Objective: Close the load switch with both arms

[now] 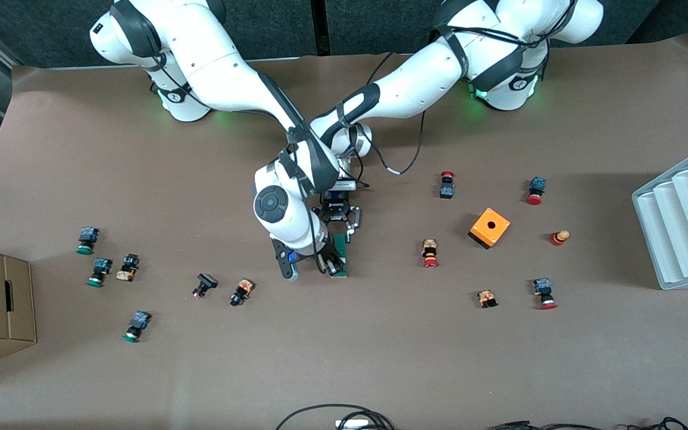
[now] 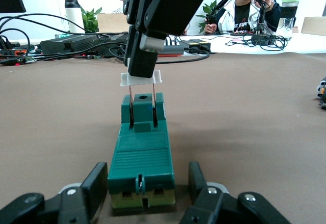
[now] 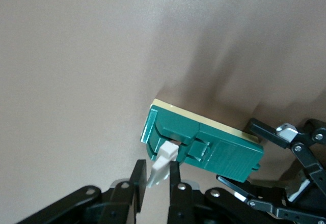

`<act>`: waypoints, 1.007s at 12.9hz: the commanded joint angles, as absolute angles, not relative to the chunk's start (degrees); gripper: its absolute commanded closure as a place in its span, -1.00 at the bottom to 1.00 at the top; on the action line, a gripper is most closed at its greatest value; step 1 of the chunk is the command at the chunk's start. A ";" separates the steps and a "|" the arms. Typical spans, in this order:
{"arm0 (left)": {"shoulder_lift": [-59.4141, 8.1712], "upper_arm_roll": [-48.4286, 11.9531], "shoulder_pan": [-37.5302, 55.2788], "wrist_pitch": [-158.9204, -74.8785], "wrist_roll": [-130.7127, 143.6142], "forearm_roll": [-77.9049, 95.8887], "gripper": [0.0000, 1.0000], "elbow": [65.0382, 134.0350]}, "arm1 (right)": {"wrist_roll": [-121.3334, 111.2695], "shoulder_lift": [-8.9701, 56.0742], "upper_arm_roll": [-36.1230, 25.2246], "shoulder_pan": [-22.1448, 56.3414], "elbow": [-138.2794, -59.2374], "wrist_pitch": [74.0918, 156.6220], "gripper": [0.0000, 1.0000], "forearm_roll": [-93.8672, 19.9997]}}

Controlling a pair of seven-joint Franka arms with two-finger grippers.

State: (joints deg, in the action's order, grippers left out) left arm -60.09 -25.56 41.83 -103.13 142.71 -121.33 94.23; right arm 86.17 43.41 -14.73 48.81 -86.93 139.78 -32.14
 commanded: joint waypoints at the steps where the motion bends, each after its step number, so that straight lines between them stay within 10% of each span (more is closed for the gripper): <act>1: -61.96 -25.14 42.80 -102.83 143.53 -121.73 -0.44 93.16 | 85.25 46.84 -15.21 47.90 -83.15 140.10 0.48 -34.45; 13: -61.96 -24.79 42.80 -102.83 143.53 -121.73 -0.44 93.16 | 85.43 50.27 -15.21 47.11 -79.80 140.36 0.47 -34.54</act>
